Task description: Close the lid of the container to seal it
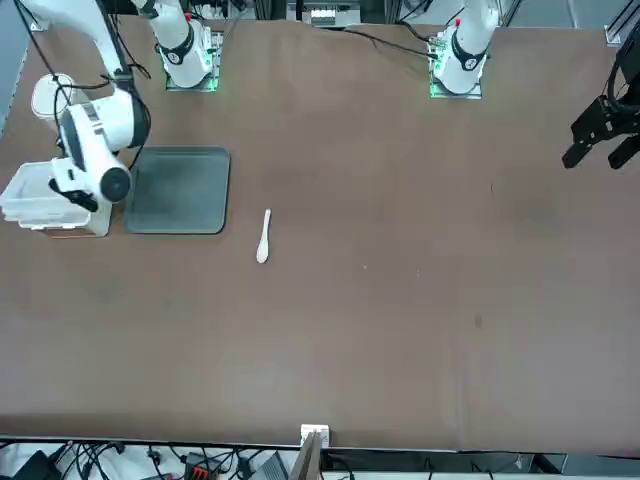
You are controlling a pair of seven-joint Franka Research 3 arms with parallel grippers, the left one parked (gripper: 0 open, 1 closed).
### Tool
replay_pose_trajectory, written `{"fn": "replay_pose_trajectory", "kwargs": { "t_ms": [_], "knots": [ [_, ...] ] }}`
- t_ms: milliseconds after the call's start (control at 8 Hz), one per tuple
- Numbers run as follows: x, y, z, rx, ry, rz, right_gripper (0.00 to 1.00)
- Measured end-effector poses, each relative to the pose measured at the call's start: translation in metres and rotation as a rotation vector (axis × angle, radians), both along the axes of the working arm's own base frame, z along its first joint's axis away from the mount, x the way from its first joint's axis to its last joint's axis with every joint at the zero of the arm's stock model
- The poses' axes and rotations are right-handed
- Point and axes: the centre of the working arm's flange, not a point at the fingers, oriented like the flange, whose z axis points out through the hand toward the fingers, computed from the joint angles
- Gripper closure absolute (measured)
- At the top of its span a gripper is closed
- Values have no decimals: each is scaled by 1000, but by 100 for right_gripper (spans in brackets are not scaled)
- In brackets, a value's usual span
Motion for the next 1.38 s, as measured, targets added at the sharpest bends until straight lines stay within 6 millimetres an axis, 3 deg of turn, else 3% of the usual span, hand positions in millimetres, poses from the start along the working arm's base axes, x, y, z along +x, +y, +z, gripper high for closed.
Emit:
{"fn": "replay_pose_trajectory", "kwargs": {
  "t_ms": [250,500,625,875,1125,1375],
  "knots": [
    [27,-3,48,114,-27,-10,99],
    [36,-9,107,265,-94,70,99],
    [35,-19,138,380,-141,131,99],
    [21,-69,187,601,-228,273,99],
    [10,-120,190,738,-289,404,99],
    [7,-141,172,817,-323,478,99]
  ]
}}
